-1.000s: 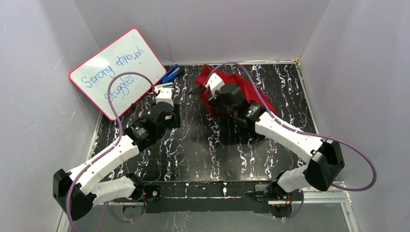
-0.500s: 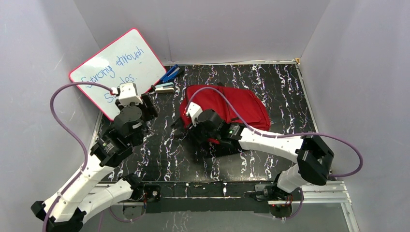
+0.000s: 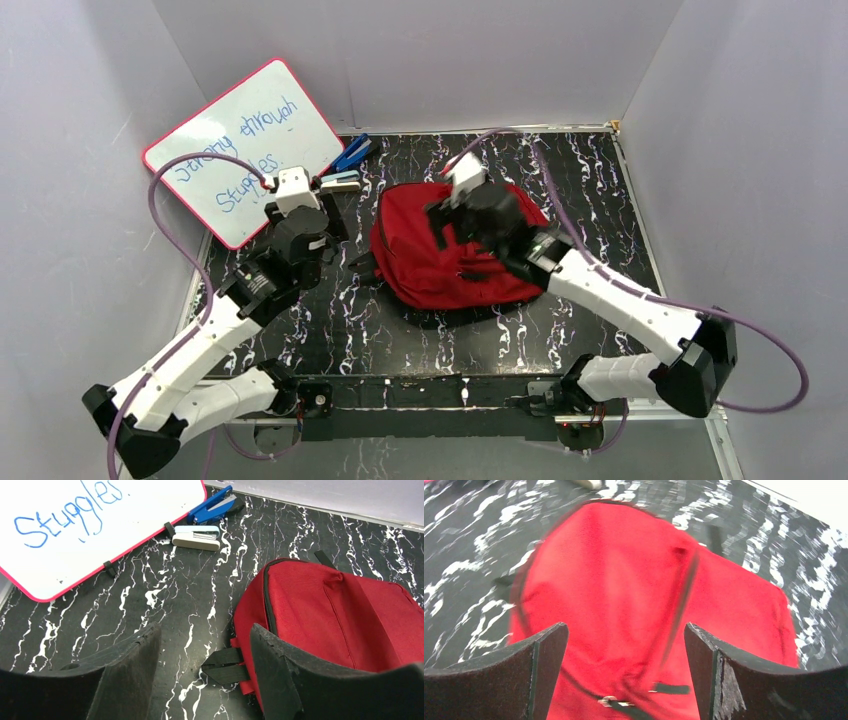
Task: Pack the student bag
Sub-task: Adjust the student bag at the center of the board, then reset both arms
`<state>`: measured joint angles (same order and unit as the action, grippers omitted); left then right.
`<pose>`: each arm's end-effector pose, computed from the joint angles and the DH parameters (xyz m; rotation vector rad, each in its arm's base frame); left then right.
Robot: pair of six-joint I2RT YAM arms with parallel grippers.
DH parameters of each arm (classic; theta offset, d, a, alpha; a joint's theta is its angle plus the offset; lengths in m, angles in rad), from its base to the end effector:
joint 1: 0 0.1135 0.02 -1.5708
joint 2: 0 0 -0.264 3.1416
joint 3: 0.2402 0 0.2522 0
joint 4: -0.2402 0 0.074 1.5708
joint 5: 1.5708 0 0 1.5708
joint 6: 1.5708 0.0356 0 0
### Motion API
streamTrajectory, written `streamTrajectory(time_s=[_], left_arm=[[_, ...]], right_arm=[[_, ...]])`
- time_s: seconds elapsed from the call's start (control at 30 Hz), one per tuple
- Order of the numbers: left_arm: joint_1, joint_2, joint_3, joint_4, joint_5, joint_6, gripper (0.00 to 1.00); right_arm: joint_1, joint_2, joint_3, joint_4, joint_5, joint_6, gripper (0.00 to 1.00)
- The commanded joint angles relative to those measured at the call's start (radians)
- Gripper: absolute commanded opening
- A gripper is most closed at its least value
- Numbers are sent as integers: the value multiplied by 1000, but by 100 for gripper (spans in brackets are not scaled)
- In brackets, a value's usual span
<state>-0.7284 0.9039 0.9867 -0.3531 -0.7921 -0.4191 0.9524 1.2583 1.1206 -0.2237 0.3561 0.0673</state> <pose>0.1596 -0.1084 0.3746 -0.2688 1.7400 -0.1034 0.1783 0.2292 0.3526 -0.6029 1.8266 0.3440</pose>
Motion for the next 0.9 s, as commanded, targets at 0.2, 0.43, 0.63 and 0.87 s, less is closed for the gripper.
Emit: streamTrajectory(time_s=[0.2, 0.43, 0.63, 0.87], left_arm=[[4, 42, 97, -24, -79, -59, 67], [4, 29, 132, -64, -113, -35, 75], [4, -15, 119, -65, -148, -35, 76], [3, -84, 99, -66, -131, -26, 77]], right_arm=[[-638, -273, -51, -27, -381, 236, 95], [-663, -429, -64, -71, -160, 135, 99], [-663, -477, -12, -144, -74, 58, 99], [-663, -512, -31, -129, -45, 46, 99]])
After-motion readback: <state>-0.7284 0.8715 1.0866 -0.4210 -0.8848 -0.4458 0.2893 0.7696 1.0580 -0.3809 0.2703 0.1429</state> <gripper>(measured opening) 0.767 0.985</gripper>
